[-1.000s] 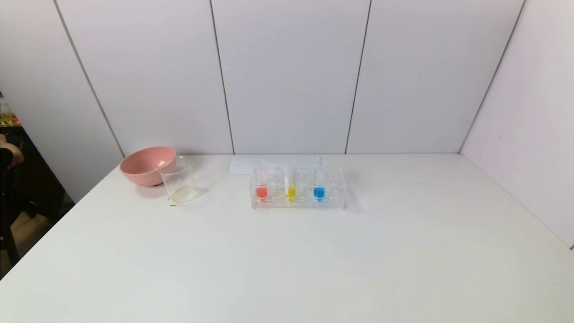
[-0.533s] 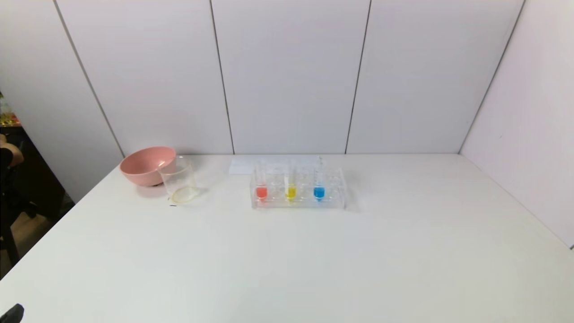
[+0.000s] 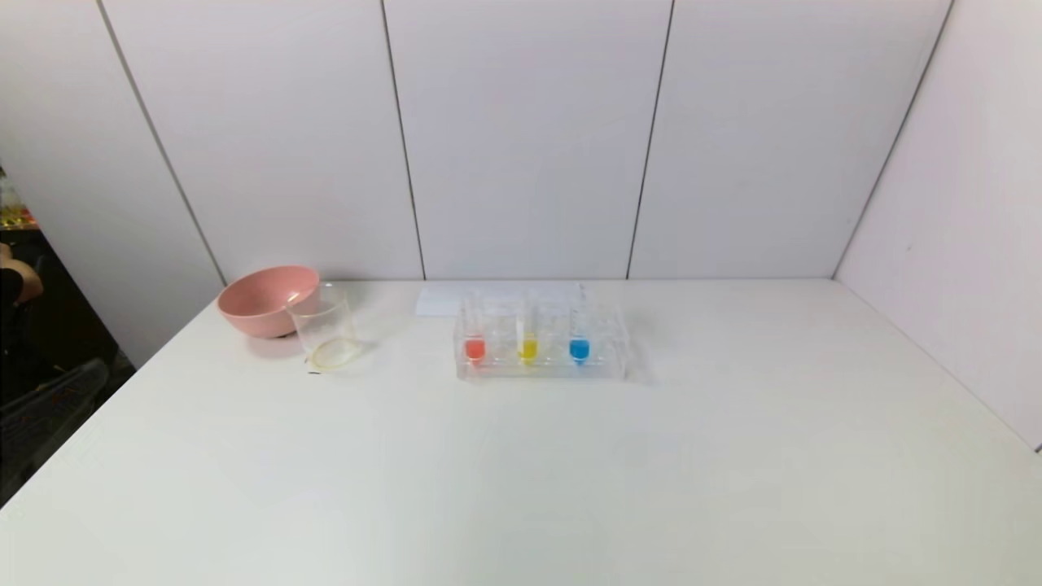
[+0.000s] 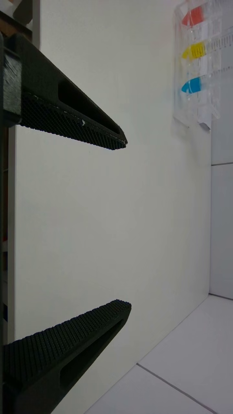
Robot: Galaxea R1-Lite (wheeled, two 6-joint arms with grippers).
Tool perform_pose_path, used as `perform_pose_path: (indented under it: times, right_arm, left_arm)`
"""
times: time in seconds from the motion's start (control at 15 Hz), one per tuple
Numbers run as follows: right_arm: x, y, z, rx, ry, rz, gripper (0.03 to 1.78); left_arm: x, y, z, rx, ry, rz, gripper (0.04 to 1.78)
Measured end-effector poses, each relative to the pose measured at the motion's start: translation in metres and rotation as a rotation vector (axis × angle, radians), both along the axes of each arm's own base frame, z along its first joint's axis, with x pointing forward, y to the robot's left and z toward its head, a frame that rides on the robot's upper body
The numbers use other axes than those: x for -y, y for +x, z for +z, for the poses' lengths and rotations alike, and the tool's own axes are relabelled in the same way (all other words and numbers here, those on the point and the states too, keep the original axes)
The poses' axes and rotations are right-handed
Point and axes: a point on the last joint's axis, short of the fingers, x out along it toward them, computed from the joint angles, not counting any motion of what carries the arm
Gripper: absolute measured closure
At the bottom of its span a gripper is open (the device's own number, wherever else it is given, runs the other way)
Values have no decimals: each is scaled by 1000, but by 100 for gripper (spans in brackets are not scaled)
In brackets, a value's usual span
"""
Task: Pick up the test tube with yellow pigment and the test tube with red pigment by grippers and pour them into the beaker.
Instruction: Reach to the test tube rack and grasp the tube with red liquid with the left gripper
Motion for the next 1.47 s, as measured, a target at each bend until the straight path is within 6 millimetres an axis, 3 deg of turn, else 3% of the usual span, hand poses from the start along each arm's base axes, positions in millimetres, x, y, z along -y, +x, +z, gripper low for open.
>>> perform_pose_path:
  times: [0.2,0.6,1.07,1.47]
  right_arm:
    - [0,0,0,0,0,0,11]
    - [0,0,0,0,0,0,11]
    - [0,0,0,0,0,0,11]
    - [0,0,0,0,0,0,11]
  left_arm:
    - [5,34,13,0,4,-38,10]
    - [19,95,17,-15,1,-91,10]
    - [54,154,-5,-36,2,-150,10]
    - [90,187,-35,-13,-6,-157,10]
